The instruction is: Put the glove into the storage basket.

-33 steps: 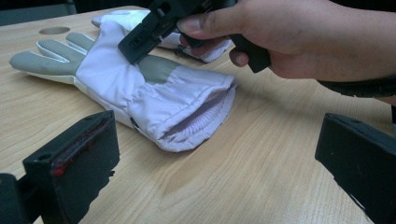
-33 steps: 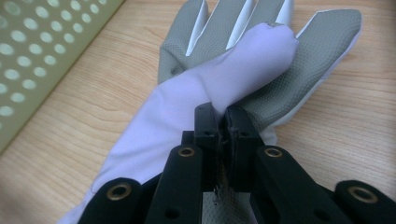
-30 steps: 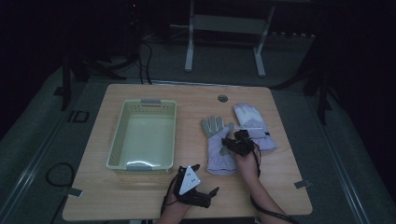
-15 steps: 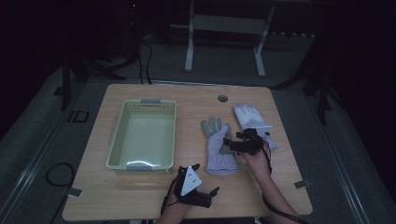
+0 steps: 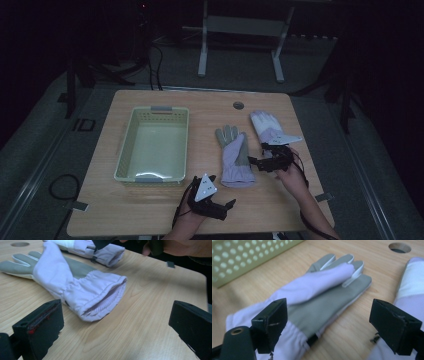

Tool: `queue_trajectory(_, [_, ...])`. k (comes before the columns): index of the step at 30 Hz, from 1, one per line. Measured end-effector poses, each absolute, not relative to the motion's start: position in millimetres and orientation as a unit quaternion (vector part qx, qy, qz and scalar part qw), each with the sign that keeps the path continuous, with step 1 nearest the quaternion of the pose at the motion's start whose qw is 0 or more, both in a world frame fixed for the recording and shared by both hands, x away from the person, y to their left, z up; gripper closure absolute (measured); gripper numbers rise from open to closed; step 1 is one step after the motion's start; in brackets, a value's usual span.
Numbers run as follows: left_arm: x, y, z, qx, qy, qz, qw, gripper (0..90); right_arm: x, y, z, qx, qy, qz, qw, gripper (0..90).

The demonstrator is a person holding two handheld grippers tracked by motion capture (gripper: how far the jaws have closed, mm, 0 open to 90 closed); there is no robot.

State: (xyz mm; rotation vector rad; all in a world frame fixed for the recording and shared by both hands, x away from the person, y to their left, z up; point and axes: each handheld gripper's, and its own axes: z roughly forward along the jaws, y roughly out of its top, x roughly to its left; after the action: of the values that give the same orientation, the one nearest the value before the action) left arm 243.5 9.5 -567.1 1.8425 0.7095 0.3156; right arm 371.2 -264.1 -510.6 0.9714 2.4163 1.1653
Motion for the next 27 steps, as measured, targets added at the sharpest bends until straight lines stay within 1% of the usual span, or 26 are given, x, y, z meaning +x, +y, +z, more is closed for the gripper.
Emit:
queue_trajectory(3, [246,9,-560,0.778,0.298,0.128,0.537,0.0,371,-270,-507,0.342,0.841,0.395,0.140,14.5])
queue_trajectory(4, [249,9,-553,0.783,0.294,0.132,0.532,0.0,371,-277,-504,0.351,0.842,0.388,0.135,13.7])
queue_trajectory(6, [253,8,-547,0.787,0.296,0.135,0.524,0.1,372,-281,-503,0.355,0.839,0.391,0.131,12.0])
queue_trajectory(9, [258,8,-542,0.785,0.297,0.131,0.527,0.1,372,-285,-501,0.362,0.834,0.396,0.129,11.9])
queue_trajectory(10, [265,6,-537,0.790,0.300,0.133,0.518,0.1,373,-287,-500,0.359,0.832,0.404,0.126,11.8])
queue_trajectory(11, [269,5,-534,0.792,0.301,0.130,0.515,0.1,373,-287,-500,0.359,0.833,0.402,0.125,11.9])
queue_trajectory(13, [276,2,-528,0.795,0.306,0.132,0.506,0.1,374,-287,-500,0.357,0.831,0.408,0.122,15.8])
queue_trajectory(15, [278,1,-526,0.796,0.307,0.134,0.505,0.1,374,-287,-500,0.357,0.831,0.408,0.125,16.0])
queue_trajectory(16, [286,-1,-519,0.797,0.309,0.138,0.500,0.1,375,-285,-499,0.354,0.830,0.410,0.133,21.3])
queue_trajectory(19, [296,-5,-510,0.794,0.312,0.134,0.505,0.1,378,-283,-498,0.352,0.830,0.411,0.139,24.1])
queue_trajectory(20, [298,-6,-508,0.793,0.308,0.129,0.509,0.0,379,-283,-498,0.354,0.827,0.413,0.144,26.8])
queue_trajectory(22, [296,-8,-505,0.790,0.302,0.136,0.515,0.1,383,-287,-498,0.360,0.824,0.410,0.155,36.6])
queue_trajectory(25, [293,-9,-506,0.790,0.297,0.138,0.518,0.1,392,-297,-497,0.375,0.819,0.395,0.181,43.5])
queue_trajectory(27, [293,-9,-506,0.791,0.295,0.137,0.519,0.1,397,-303,-497,0.386,0.815,0.389,0.187,44.0])
